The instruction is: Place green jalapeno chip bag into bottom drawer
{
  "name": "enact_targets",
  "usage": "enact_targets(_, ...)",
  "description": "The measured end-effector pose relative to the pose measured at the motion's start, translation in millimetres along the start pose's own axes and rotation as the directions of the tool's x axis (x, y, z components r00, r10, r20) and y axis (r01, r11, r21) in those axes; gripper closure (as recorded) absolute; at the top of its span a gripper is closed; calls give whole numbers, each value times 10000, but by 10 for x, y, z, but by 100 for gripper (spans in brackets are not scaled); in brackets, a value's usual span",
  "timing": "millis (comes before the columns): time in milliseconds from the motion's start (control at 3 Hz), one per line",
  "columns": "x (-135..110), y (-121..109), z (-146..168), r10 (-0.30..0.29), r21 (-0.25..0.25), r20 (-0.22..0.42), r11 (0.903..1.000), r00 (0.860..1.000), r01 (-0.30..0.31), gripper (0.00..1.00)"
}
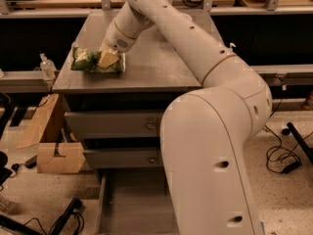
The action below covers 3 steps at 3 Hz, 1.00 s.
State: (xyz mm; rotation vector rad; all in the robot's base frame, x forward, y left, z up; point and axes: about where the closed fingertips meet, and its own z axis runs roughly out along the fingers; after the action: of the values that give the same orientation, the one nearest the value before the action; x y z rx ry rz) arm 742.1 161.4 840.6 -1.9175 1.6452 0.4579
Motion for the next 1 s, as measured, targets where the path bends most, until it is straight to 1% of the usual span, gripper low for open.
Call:
enact_targets(333,-3,0,-1,0,-4,0,10000,10000,0,100)
enact_targets(1000,-16,-5,-18,-1,-4,-1,10000,10000,1,100)
